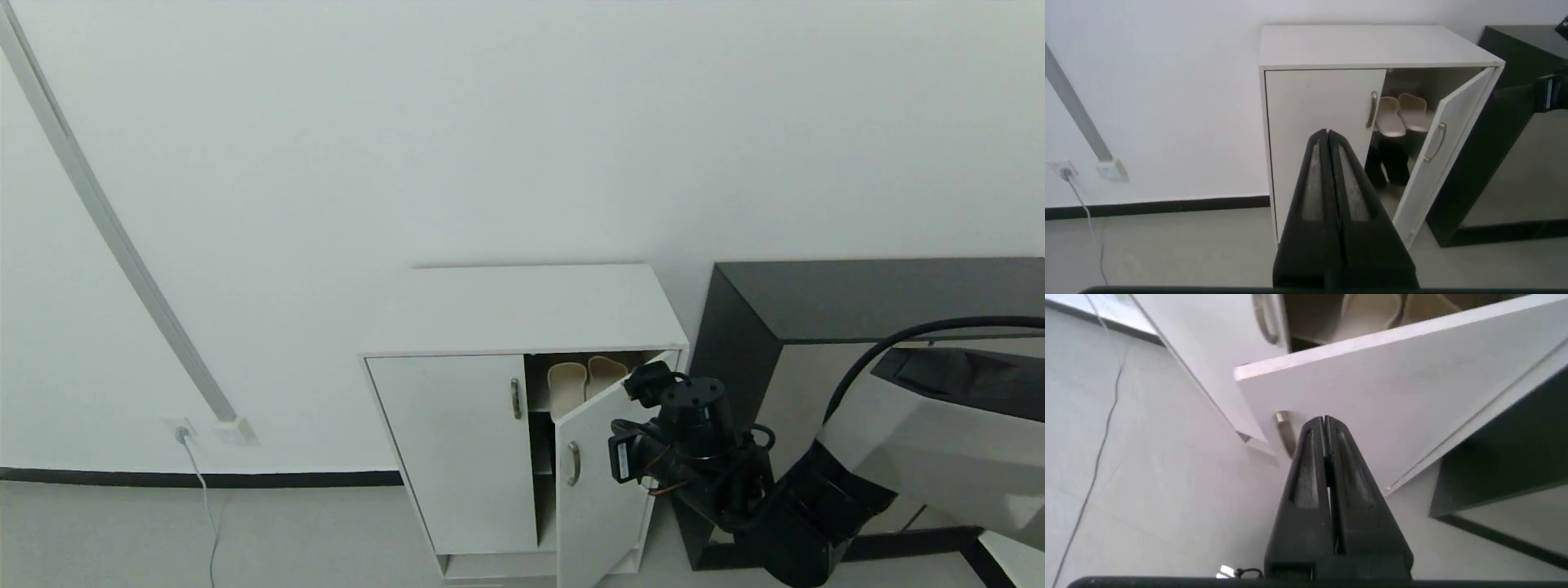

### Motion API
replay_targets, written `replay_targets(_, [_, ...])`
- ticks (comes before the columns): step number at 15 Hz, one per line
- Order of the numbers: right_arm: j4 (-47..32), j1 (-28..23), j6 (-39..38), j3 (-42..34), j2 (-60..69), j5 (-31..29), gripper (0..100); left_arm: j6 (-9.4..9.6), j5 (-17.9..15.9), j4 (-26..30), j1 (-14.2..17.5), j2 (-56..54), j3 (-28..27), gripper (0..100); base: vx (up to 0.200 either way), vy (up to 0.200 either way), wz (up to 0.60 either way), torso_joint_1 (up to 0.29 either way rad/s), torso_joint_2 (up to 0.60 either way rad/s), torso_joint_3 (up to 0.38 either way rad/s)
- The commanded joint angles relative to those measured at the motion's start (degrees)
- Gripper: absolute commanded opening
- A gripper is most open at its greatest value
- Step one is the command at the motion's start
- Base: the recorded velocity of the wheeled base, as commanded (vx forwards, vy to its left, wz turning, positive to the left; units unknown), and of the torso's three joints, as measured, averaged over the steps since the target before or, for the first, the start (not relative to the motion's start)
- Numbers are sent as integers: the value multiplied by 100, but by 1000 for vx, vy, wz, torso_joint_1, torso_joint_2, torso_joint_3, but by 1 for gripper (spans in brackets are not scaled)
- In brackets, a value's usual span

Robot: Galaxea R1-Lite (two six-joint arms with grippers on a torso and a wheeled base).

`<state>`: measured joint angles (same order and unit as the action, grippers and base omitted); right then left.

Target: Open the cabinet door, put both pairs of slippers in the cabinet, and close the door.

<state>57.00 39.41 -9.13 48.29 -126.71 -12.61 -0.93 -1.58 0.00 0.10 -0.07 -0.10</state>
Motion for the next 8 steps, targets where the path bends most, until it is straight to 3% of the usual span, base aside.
replay_targets(1, [74,23,34,-170,-47,-5,0,-4,0,0,-1,7,1,0,0,0,0,0,0,0])
replay_targets(8, [1234,58,104,-1252,-108,619,0,5,0,0,-1,7,1,0,0,0,0,0,0,0])
